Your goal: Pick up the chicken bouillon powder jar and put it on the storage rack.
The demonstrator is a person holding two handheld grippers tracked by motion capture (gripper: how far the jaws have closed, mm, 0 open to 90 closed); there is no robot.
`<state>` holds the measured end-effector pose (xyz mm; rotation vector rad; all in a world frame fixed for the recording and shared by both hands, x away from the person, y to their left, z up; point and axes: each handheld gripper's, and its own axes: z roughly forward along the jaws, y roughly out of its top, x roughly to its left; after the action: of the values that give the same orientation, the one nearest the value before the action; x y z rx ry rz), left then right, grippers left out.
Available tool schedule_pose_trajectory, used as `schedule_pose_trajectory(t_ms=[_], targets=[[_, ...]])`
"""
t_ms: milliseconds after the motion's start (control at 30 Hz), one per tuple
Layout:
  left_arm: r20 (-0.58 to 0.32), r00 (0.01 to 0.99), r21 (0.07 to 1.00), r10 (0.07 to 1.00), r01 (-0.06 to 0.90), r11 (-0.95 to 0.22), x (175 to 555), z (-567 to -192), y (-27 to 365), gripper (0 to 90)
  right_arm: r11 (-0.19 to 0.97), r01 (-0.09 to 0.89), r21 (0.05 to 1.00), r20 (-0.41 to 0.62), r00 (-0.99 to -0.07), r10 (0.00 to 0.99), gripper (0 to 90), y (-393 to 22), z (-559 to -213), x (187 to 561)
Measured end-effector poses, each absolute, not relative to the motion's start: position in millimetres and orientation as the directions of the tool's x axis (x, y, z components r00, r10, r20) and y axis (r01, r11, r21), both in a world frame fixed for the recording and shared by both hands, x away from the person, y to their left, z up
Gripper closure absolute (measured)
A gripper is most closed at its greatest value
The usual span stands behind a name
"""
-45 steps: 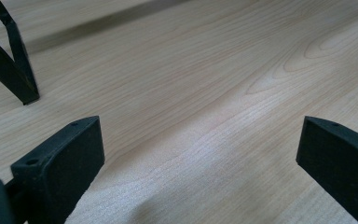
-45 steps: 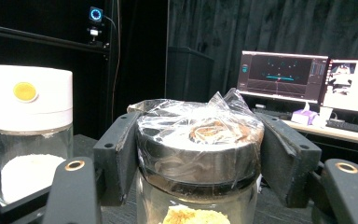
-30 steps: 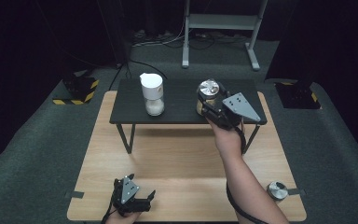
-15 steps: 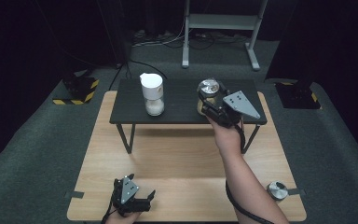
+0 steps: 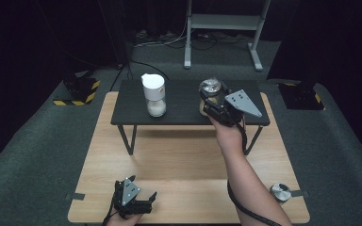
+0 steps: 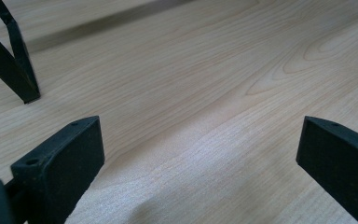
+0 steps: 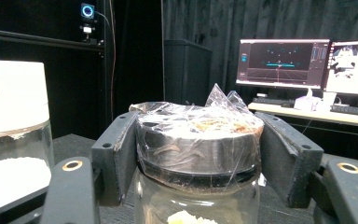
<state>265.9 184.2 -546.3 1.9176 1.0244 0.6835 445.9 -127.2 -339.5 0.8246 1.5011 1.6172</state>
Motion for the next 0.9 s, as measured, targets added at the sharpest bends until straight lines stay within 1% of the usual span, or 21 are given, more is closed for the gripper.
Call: schedule_pose_trajectory(t_ms=[300,333,467,500,600,633,667,833,900], targets=[[0.073,0.517,0.862,0.853,0.398,-0.315,265.9,-546.4,184.2,1.0,-0.014,-0.094,0.995,-0.036,-0.503,0.863,32.9,-127.8,-338.5,446.2],[0.073,0.518,0.861,0.852,0.398,-0.316,266.0,-546.4,184.1,1.0,-0.017,-0.088,0.996,-0.030,-0.508,0.861,31.7,-128.0,-337.8,446.4],[0.075,0.519,0.860,0.852,0.399,-0.319,266.1,-546.4,183.9,0.9,-0.020,-0.082,0.996,-0.025,-0.515,0.857,23.2,-126.8,-336.8,445.2],[0.075,0.519,0.860,0.852,0.399,-0.319,266.1,-546.4,183.9,1.0,-0.019,-0.084,0.996,-0.026,-0.509,0.860,19.1,-126.3,-336.6,444.5],[0.077,0.520,0.860,0.851,0.397,-0.320,266.1,-546.3,184.1,1.0,-0.029,-0.080,0.996,-0.015,-0.503,0.864,13.1,-126.5,-335.8,443.1],[0.077,0.520,0.860,0.851,0.397,-0.320,266.1,-546.3,184.1,1.0,-0.029,-0.080,0.996,-0.015,-0.503,0.864,13.1,-126.5,-335.8,443.1],[0.078,0.520,0.859,0.850,0.397,-0.322,266.1,-546.3,184.0,0.9,-0.032,-0.078,0.996,-0.012,-0.501,0.865,9.4,-127.3,-335.2,442.4],[0.082,0.521,0.858,0.850,0.397,-0.326,266.2,-546.4,183.3,0.9,-0.033,-0.063,0.997,-0.004,-0.514,0.858,0.5,-129.0,-335.3,441.1],[0.081,0.521,0.858,0.850,0.397,-0.326,266.2,-546.4,183.3,0.9,-0.031,-0.064,0.997,-0.007,-0.520,0.854,0.0,-129.9,-335.3,439.4]])
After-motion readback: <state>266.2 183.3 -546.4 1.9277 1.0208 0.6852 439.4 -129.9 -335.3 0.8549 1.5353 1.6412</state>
